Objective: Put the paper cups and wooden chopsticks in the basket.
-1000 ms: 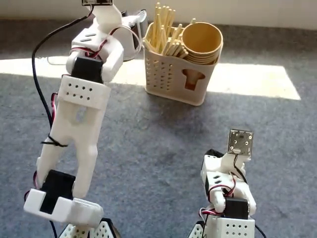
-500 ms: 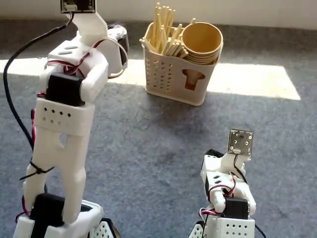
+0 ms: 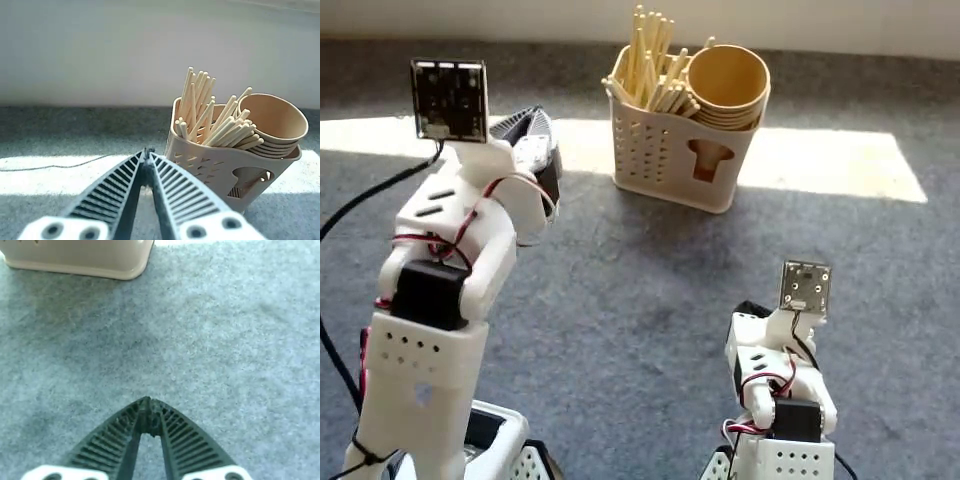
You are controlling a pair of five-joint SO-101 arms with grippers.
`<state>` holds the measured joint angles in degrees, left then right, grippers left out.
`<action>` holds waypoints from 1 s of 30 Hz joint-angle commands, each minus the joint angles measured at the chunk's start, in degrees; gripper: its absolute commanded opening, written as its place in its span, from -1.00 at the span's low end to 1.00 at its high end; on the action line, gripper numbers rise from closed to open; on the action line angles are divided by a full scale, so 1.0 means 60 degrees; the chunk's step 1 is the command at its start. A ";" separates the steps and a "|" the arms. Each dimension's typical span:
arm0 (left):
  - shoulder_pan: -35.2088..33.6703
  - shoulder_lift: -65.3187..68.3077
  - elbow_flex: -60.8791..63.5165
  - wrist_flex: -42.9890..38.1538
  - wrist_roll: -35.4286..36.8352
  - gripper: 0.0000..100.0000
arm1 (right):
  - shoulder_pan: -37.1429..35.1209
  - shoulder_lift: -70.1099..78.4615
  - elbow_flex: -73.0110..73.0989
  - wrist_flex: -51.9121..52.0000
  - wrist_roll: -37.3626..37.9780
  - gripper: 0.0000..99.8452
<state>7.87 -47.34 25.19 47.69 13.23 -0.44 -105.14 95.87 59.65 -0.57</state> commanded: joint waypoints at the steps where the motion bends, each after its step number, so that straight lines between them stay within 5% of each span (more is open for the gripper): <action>1: -0.0081 -0.1399 0.0945 -0.0366 -0.0161 -0.99 | 0.0110 -0.0007 0.1238 -0.0242 -0.0088 -0.99; 17: -0.0139 -0.6396 0.5165 -0.0381 -0.0190 -0.98 | 0.0110 -0.0007 0.1238 -0.0242 -0.0088 -0.99; 30: -0.2337 -0.9604 0.8095 -0.0396 -0.0176 -0.98 | 0.0110 -0.0007 0.1238 -0.0242 -0.0059 -0.99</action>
<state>-4.70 -104.04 72.92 46.55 12.70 -0.44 -105.14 95.87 59.65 -0.57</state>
